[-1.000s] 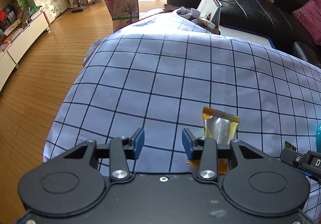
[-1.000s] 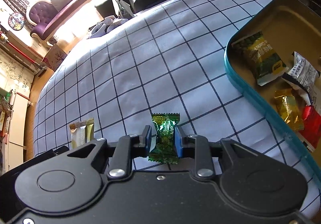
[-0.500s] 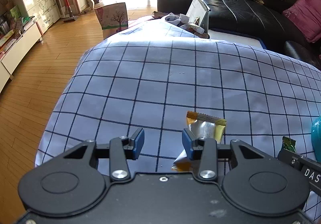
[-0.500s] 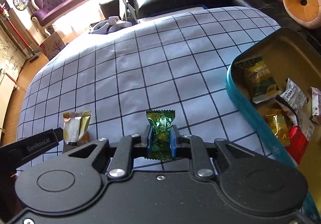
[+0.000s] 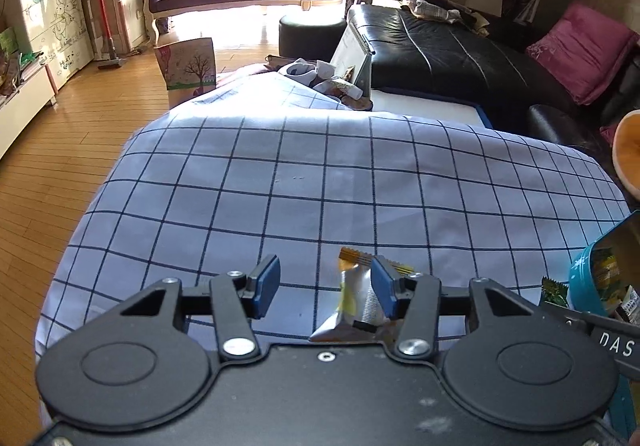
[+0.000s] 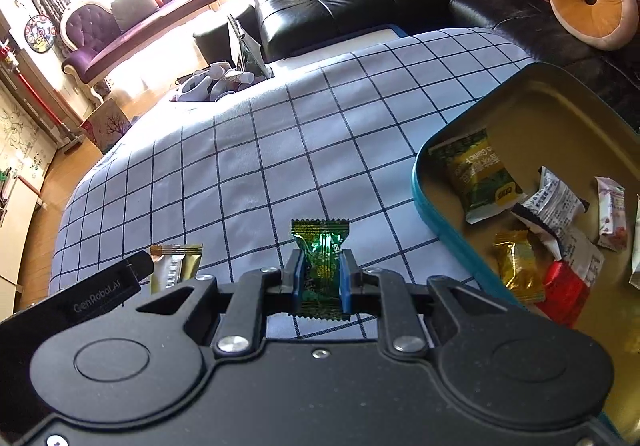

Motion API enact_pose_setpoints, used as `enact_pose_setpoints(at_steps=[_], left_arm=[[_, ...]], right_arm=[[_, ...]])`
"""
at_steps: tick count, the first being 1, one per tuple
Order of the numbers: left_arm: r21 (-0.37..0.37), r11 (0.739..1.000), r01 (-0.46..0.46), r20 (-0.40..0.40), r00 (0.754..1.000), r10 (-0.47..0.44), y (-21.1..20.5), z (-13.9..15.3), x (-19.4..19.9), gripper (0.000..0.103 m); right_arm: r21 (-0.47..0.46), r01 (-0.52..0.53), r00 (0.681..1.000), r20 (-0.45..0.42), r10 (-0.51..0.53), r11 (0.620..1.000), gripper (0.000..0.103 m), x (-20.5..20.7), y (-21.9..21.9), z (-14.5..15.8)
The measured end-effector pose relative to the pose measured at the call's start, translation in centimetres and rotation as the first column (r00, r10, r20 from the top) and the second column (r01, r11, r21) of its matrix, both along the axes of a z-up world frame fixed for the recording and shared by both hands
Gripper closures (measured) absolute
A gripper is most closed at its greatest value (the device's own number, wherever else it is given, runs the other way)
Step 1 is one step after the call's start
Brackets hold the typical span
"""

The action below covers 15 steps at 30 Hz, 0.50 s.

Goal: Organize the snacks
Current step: 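Close the left gripper on the silver-gold bar and lift it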

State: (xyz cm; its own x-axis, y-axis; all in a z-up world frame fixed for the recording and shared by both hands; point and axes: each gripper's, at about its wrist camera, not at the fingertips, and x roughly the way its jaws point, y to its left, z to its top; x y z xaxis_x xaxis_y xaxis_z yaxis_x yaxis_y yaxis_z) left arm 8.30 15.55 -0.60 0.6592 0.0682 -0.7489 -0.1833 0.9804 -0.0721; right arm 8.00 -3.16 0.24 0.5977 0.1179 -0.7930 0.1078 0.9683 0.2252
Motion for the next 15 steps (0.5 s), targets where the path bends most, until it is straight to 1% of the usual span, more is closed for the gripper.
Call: enact_pose_setpoints(at_steps=[2, 5, 7, 8, 9, 12, 15], left_arm=[[0.039, 0.999, 0.031, -0.010, 0.999, -0.030, -0.9, -0.4, 0.2, 0.050], [0.123, 0.990, 0.071, -0.043, 0.997, -0.066, -2.6, -1.5, 0.6, 0.050], [0.150, 0.986, 0.077, -0.048, 0.996, -0.070, -3.2, -2.1, 0.8, 0.047], [0.155, 0.985, 0.074, -0.042, 0.997, -0.069, -3.4, -2.2, 0.9, 0.044], [0.155, 0.985, 0.076, -0.043, 0.997, -0.071, -3.5, -2.3, 1.0, 0.043], [0.123, 0.989, 0.078, -0.051, 0.996, -0.072, -3.3, -2.6, 1.1, 0.043], [0.120, 0.990, 0.072, -0.056, 0.996, -0.066, -3.4, -2.5, 1.3, 0.043]], right_arm=[[0.004, 0.001, 1.000, 0.000, -0.001, 1.000, 0.077, 0.0, -0.3, 0.1], [0.015, 0.008, 1.000, 0.001, -0.008, 1.000, 0.077, -0.1, -0.8, 0.2], [0.023, 0.009, 1.000, 0.002, -0.009, 1.000, 0.077, -0.1, -1.1, 0.3], [0.025, 0.009, 1.000, 0.002, -0.009, 1.000, 0.077, -0.1, -1.1, 0.4], [0.026, 0.008, 1.000, 0.002, -0.009, 1.000, 0.077, -0.1, -1.3, 0.4], [0.032, 0.004, 1.000, -0.002, -0.004, 0.999, 0.077, -0.1, -1.5, 0.3], [0.034, 0.003, 1.000, -0.007, -0.003, 0.999, 0.077, -0.2, -1.7, 0.2]])
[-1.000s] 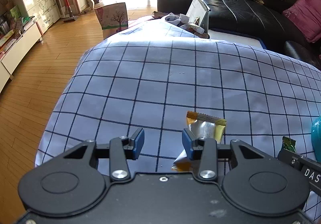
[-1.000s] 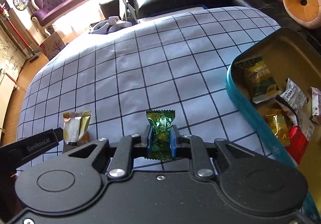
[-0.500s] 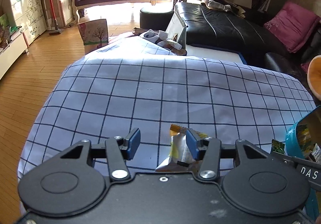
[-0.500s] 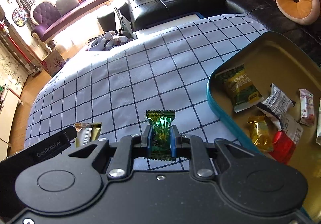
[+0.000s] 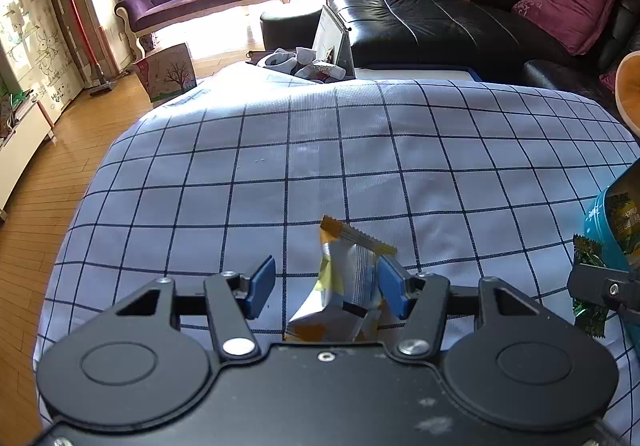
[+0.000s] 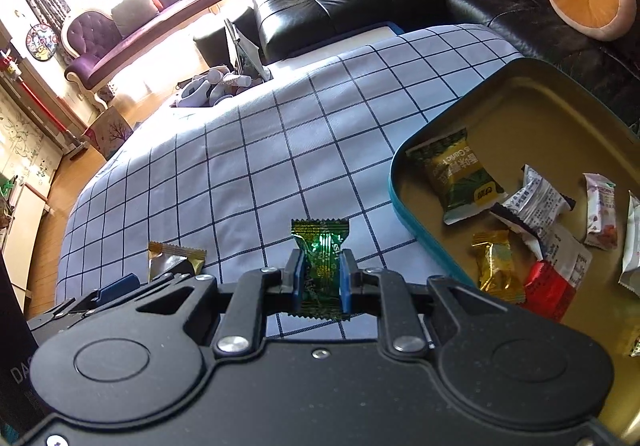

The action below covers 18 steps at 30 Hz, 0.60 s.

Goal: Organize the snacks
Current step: 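Close the left gripper on the silver-gold bar and lift it, then carry the green candy and silver-gold bar over the tin and release both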

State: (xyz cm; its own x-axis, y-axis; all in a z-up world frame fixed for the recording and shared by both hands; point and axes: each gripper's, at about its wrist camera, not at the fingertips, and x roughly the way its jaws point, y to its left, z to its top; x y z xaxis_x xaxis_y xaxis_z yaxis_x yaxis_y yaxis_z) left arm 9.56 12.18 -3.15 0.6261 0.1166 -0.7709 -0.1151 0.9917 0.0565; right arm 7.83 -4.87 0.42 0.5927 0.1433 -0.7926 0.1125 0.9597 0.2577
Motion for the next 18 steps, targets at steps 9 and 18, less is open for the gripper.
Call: enact_pose_setpoints(at_steps=[9, 18], left_arm=[[0.007, 0.999, 0.034, -0.043, 0.999, -0.034, -1.4, -0.7, 0.6, 0.060], [-0.055, 0.998, 0.033, -0.003, 0.999, -0.033, -3.0, 1.4, 0.3, 0.068]], right_arm=[[0.011, 0.023, 1.000, 0.005, -0.023, 1.000, 0.077, -0.2, -1.2, 0.3], [0.042, 0.094, 0.994, 0.051, -0.096, 0.995, 0.077, -1.1, -4.6, 2.0]])
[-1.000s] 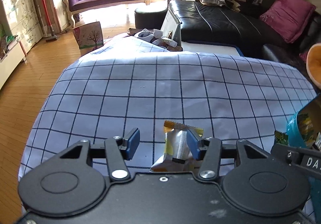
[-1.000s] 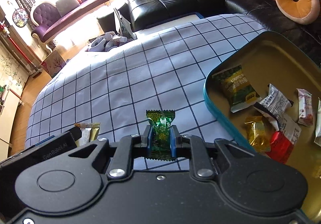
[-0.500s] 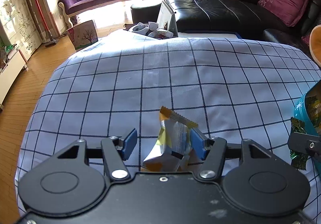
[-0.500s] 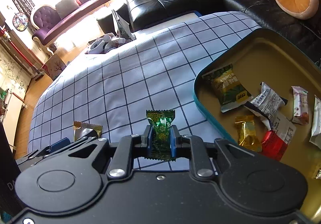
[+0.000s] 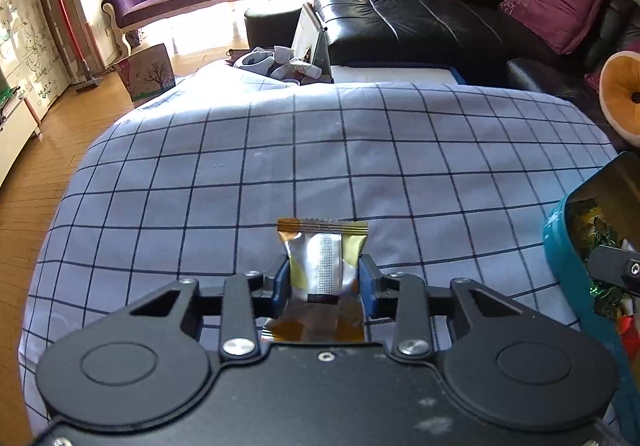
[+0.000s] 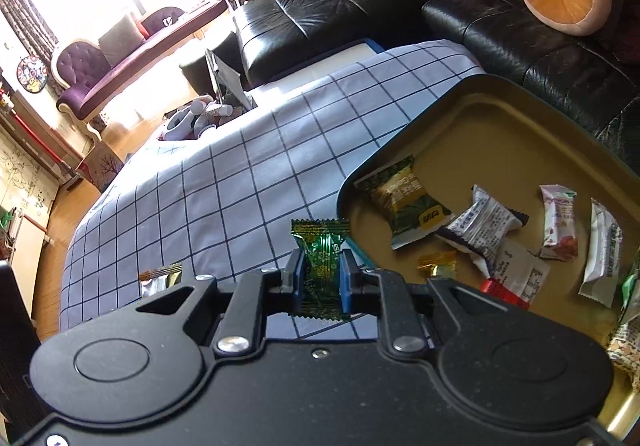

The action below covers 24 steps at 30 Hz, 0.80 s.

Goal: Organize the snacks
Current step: 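Carry the green candy and silver-gold bar over the tin and release both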

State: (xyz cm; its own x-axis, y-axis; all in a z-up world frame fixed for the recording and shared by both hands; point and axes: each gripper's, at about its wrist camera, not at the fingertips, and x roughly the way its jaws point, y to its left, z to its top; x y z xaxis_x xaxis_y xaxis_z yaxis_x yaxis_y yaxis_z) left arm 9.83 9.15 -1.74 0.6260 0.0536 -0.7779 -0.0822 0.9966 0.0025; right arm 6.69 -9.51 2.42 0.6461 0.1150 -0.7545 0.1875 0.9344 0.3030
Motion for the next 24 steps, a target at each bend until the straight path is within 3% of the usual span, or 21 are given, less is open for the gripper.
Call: enact_pose_setpoints(at_steps=[11, 17, 24], left_arm=[[-0.171, 0.977, 0.126, 0.059, 0.991, -0.117, -5.9, 3.8, -1.4, 0.068], [-0.231, 0.938, 0.258, 0.072, 0.966, -0.248, -11.6, 4.8, -2.4, 0.068], [-0.250, 0.890, 0.381, 0.034, 0.922, -0.385, -18.1, 3.7, -3.7, 0.068]], right_arm=[[0.066, 0.169, 0.985, 0.034, -0.171, 0.983, 0.077, -1.1, -7.7, 1.3], [0.056, 0.253, 0.965, 0.053, -0.256, 0.966, 0.077, -2.1, -11.5, 1.5], [0.055, 0.293, 0.954, 0.054, -0.296, 0.955, 0.077, -2.8, -14.4, 1.1]])
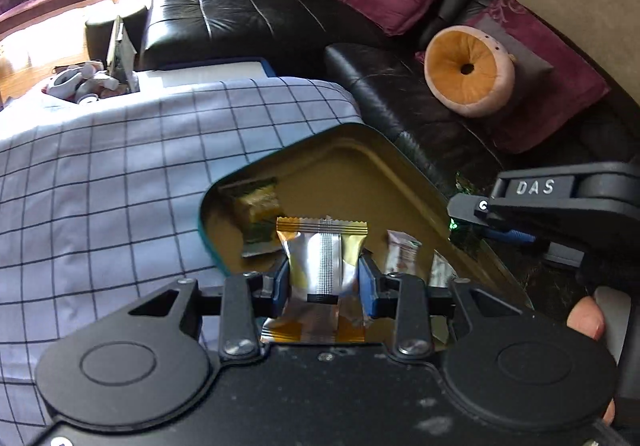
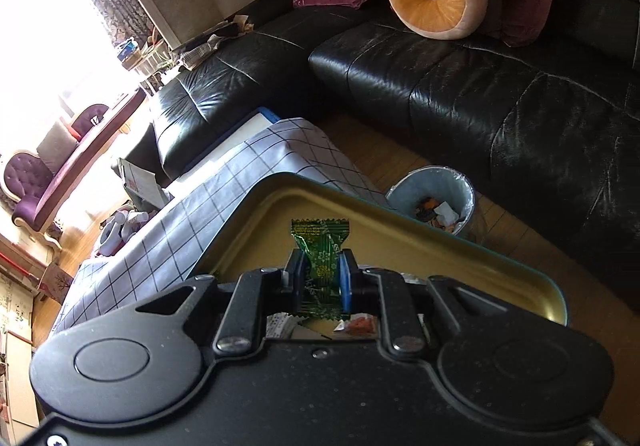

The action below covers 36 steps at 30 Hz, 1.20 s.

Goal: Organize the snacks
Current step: 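Carry the green candy and silver-gold bar over the tin and release both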

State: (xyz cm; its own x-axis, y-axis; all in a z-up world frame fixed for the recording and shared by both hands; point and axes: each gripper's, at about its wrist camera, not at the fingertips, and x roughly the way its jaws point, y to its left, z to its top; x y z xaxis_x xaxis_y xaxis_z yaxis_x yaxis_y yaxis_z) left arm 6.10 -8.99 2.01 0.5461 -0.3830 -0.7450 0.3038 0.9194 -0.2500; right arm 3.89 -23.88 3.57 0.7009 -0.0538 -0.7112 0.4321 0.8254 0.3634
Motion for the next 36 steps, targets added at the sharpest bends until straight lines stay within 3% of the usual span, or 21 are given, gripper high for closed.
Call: enact_pose_setpoints(at_steps=[5, 10, 25, 36], left_arm=[[0.041, 0.995, 0.089, 0.016, 0.996, -0.089, -3.3, -0.5, -1.4, 0.064], [0.046, 0.995, 0.093, 0.017, 0.995, -0.094, -4.1, -0.5, -1.5, 0.060], [0.074, 0.995, -0.073, -0.023, 0.997, 0.074, 0.1, 0.9, 0.3, 0.060], [0.052, 0.992, -0.114, -0.045, 0.992, 0.116, 3.3, 1.3, 0.8, 0.060]], right_arm=[[-0.002, 0.020, 1.000, 0.002, -0.020, 1.000, 0.077, -0.6, -1.3, -0.1], [-0.010, 0.019, 1.000, -0.002, -0.019, 1.000, 0.077, -0.8, -1.9, -0.2], [-0.041, -0.078, 0.995, -0.060, 0.075, 0.996, 0.077, 2.4, 0.5, -0.3], [-0.160, -0.148, 0.985, -0.117, 0.130, 0.976, 0.075, 6.5, 4.9, -0.2]])
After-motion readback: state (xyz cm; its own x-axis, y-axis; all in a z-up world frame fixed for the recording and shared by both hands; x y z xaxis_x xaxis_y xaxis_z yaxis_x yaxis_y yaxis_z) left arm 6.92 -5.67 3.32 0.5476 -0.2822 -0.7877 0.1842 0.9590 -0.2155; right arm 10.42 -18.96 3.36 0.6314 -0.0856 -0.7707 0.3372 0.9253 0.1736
